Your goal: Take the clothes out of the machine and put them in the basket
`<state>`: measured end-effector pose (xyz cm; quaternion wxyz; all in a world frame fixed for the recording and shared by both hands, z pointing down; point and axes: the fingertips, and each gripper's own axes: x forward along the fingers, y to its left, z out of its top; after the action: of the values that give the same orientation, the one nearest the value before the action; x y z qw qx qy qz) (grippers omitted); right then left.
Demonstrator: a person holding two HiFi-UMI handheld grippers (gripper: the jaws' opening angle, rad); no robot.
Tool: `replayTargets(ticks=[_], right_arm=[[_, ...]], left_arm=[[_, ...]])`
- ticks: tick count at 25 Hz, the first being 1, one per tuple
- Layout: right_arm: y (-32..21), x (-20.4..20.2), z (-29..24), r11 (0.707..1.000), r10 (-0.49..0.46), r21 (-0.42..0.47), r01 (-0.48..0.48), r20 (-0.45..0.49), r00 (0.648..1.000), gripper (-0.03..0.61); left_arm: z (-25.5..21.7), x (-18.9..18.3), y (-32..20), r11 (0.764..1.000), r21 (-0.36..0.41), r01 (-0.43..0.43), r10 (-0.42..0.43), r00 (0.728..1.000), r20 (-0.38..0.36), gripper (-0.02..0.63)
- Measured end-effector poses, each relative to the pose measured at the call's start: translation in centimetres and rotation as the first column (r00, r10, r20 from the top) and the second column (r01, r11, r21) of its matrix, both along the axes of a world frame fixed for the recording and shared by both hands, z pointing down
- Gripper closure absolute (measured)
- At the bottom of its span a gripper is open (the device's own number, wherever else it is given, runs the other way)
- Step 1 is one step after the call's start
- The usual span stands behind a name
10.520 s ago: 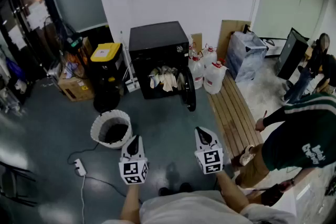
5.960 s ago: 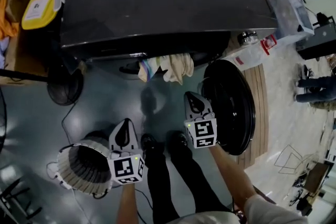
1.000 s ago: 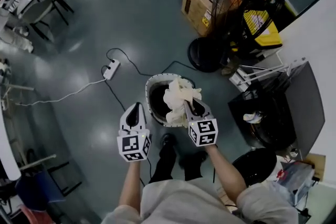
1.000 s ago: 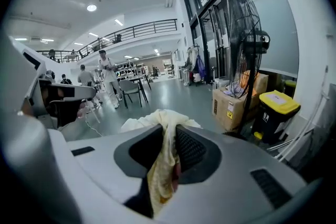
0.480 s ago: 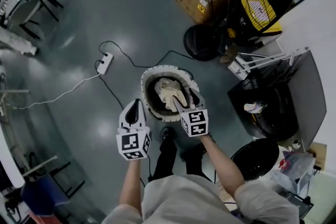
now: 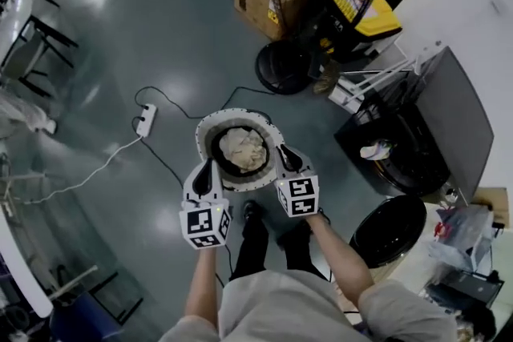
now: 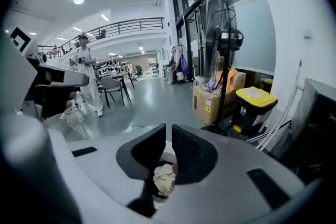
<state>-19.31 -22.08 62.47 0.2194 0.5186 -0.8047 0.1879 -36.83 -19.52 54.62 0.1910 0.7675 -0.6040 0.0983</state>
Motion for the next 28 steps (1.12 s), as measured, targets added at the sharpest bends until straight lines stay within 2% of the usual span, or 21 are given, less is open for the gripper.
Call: replayTargets(ticks=[3, 8, 13, 16, 20, 25, 28], right_arm=[[1.0, 4.3, -1.2, 0.998, 0.058, 0.019, -0.058, 0.002, 0.998, 0.544], [4.1, 13.5, -2.8, 0.983, 0.18, 0.035, -0.18, 0.007, 0.984, 0.554], [8.4, 24.8, -3.0, 0.947, 0.319, 0.039, -0.319, 0.01, 0.948, 0.554], [11.7, 32.0, -3.1, 0.908, 0.415, 0.052, -0.415, 0.012, 0.91, 0.554], [16.9, 40.5, -3.3, 0.841, 0.538, 0.051, -0.538, 0.018, 0.843, 0.554], [21.9, 48.8, -2.8, 0.778, 0.625, 0.055, -0.626, 0.028, 0.78, 0.554], [24.5, 52.6, -1.8, 0.735, 0.675, 0.052, -0.676, 0.034, 0.737, 0.554]], left_arm=[[-0.7, 4.0, 0.2, 0.999, 0.013, -0.052, 0.052, 0.999, 0.01, 0.597], [-2.3, 12.2, 1.0, 0.987, 0.027, -0.156, 0.156, 0.988, 0.015, 0.595], [-2.5, 22.3, 2.8, 0.962, 0.042, -0.271, 0.27, 0.962, 0.022, 0.595], [-2.7, 28.9, 3.9, 0.93, 0.053, -0.362, 0.361, 0.932, 0.037, 0.595], [-3.2, 37.2, 5.9, 0.877, 0.062, -0.476, 0.473, 0.879, 0.053, 0.595], [-2.6, 46.6, 8.5, 0.819, 0.06, -0.571, 0.568, 0.82, 0.066, 0.595], [-1.8, 51.3, 10.0, 0.769, 0.064, -0.637, 0.631, 0.771, 0.085, 0.595]])
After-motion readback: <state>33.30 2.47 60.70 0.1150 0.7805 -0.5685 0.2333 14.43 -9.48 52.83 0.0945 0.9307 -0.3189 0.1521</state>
